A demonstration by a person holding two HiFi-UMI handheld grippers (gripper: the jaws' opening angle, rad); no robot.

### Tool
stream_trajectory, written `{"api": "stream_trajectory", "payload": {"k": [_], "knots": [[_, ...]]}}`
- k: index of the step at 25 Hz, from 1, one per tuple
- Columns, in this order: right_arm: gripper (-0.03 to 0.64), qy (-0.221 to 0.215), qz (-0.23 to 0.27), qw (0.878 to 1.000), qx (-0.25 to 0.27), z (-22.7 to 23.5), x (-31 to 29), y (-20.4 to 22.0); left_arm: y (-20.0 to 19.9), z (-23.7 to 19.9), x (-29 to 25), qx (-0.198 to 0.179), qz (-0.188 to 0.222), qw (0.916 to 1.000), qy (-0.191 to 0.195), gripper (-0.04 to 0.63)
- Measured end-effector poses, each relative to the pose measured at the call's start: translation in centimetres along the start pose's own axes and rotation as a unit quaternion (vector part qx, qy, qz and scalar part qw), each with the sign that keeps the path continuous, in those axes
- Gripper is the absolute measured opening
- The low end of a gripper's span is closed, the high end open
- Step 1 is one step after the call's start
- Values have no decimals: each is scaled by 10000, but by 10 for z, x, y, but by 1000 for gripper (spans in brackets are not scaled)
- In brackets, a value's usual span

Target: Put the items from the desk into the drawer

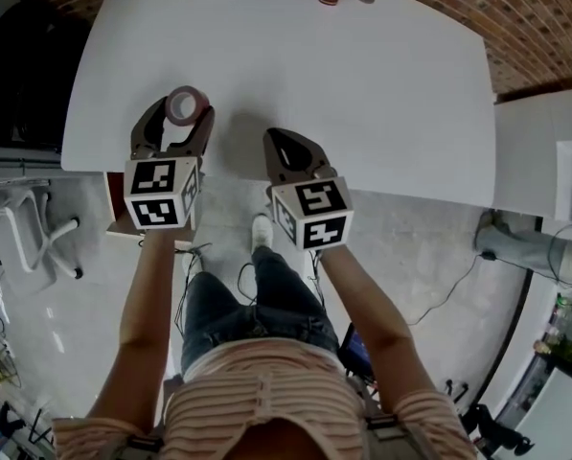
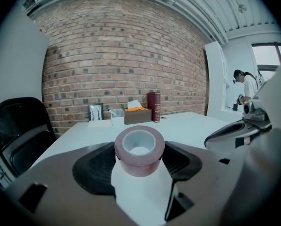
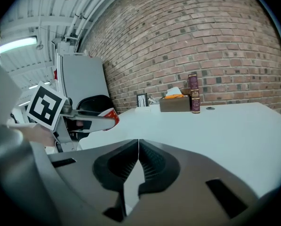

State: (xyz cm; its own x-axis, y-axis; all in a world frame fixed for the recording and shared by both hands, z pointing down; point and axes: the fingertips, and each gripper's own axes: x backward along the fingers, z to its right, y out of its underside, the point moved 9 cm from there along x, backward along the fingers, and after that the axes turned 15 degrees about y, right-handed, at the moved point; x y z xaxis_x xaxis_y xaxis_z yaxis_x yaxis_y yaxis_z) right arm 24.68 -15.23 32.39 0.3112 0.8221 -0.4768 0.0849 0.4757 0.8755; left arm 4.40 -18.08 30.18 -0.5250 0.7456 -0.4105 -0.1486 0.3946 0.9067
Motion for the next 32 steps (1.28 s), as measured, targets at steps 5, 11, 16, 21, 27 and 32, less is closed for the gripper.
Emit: {"api": "stream_trajectory", "payload": {"k": [5, 11, 16, 21, 27, 32], "knots": [[18, -18, 56, 10000, 11, -55, 9, -2, 11, -26, 53, -140, 47, 9999, 4, 304], [17, 109, 144, 9998, -67, -134, 18, -1, 29, -59, 118, -274, 56, 9993, 249, 302], [17, 206, 171, 9995, -157, -199, 16, 2, 48, -93, 166, -328, 20, 9984, 463, 302], [17, 402, 156, 9988, -248, -252, 16, 14, 74, -123, 210, -438, -80, 9966, 689, 302], [18, 737, 113, 9966, -349, -299, 26, 31, 102, -148, 249, -543, -109, 9938, 969, 304], [17, 1001, 29, 9941, -427, -323, 43, 51, 124, -150, 271, -620, -203, 9903, 1224, 302]]}}
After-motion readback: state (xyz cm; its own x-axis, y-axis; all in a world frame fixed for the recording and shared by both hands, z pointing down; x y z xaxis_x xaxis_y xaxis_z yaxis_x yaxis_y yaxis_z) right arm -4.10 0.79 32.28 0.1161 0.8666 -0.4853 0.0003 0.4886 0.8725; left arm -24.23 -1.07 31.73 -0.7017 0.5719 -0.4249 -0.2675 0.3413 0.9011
